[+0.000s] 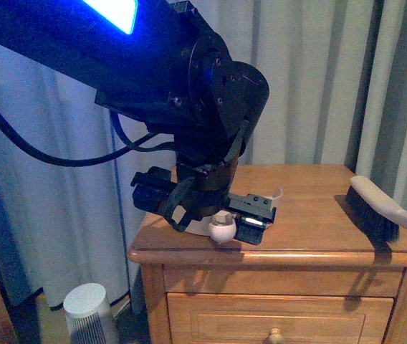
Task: Clean up trash
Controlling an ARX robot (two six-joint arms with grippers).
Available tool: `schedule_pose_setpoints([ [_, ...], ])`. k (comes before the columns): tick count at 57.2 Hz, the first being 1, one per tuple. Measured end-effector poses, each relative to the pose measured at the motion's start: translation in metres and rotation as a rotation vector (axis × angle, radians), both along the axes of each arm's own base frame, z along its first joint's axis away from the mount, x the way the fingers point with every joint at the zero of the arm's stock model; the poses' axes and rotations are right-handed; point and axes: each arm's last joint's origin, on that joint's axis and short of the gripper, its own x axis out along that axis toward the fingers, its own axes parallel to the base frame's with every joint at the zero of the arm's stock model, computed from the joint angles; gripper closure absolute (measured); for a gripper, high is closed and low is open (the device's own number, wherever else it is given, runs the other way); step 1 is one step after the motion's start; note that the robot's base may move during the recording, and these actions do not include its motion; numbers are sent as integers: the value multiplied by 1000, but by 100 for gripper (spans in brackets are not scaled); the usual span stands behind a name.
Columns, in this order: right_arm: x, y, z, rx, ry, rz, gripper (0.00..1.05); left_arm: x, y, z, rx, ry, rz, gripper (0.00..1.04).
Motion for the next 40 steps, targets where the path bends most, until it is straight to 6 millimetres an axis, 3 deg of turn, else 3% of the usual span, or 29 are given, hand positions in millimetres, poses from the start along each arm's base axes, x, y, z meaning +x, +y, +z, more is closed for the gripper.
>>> schedule_pose_setpoints([
  [3,0,0,0,0,0,0,7,0,0,0,2,-2,-3,14],
  [10,0,0,0,0,0,0,7,0,0,0,6,-5,-11,42],
  [22,0,0,0,0,0,0,7,0,3,-5,18,5,-13,75],
  [32,0,0,0,0,0,0,7,-2,6,-1,11,-18,-23,77],
  [40,0,0,0,0,0,0,7,-5,8,13,-8,-104,-44,78],
])
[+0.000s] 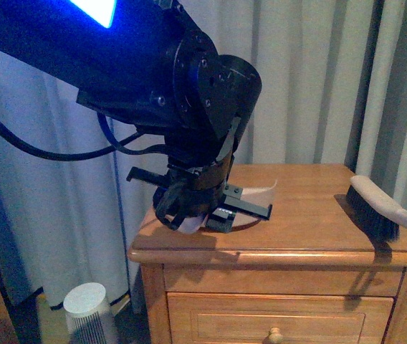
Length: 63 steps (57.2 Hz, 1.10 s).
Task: Clean up trash
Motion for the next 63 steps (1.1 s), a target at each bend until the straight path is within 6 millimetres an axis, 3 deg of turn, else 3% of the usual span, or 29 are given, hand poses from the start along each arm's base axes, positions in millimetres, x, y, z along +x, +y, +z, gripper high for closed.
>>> schedule_pose_setpoints([
  [10,0,0,0,0,0,0,7,-17,2,37,-19,-232,-104,78],
  [19,0,0,0,0,0,0,7,-51,12,84,-42,-508,-210,78],
  [26,0,0,0,0,0,0,7,-88,37,120,-72,-710,-261,78],
  [31,0,0,0,0,0,0,7,-113,63,133,-87,-806,-268,78],
  [39,0,0,0,0,0,0,7,-151,106,136,-107,-872,-257,78],
  [63,0,0,0,0,0,0,7,-260,222,108,-318,-971,-230,78],
])
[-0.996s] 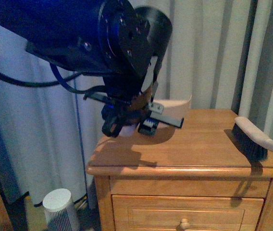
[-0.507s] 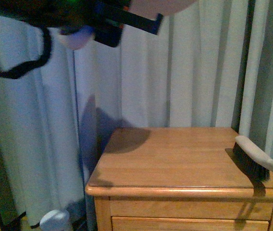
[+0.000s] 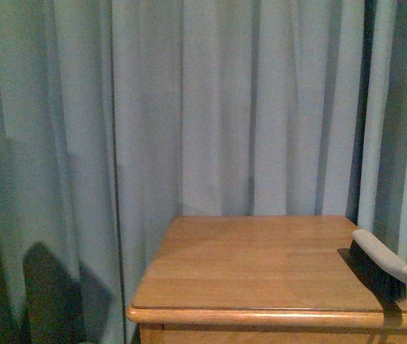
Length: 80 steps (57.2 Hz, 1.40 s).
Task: Clean up trash
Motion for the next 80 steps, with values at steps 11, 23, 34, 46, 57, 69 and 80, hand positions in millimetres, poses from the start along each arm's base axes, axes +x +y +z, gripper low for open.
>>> schedule_pose_setpoints([
  [11,0,0,0,0,0,0,7,-48,34,-27,-97,32,-17,78],
  [23,2,1,-1,5,161,-182,7,-64,42,-29,-162,32,29,78],
  [34,44,9,33,-8,329,-246,7,-65,42,-29,-173,40,18,78],
  [46,131,21,89,86,495,-107,7,-65,42,-29,-175,41,17,78],
  [57,193,27,107,114,609,-103,7,-65,42,-29,-176,41,18,78],
  [69,251,31,78,190,789,-88,7,-65,42,-29,-176,40,18,78],
  [80,277,42,51,225,867,-85,7,-65,42,-29,-176,40,18,78],
])
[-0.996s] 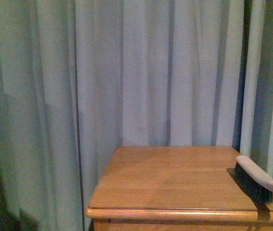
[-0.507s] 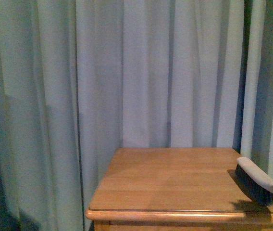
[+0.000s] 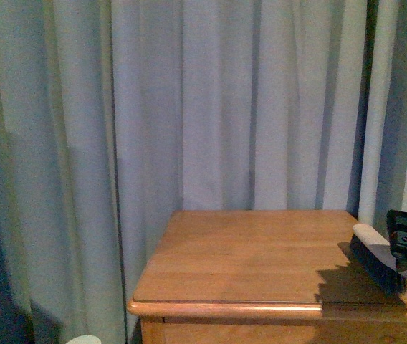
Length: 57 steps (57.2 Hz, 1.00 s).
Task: Clean up trash
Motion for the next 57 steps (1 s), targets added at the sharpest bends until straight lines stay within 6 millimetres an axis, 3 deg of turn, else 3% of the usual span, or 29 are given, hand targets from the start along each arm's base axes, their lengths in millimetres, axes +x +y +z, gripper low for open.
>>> schedule_pose_setpoints([
  [17,14,3,-24,11,43,-19,7,0,0,0,0,0,0,78],
  [30,18,-1,-31,8,45,-32,8,0,0,0,0,0,0,78],
  [57,22,-4,-28,3,-8,5,82,0,0,0,0,0,0,78],
])
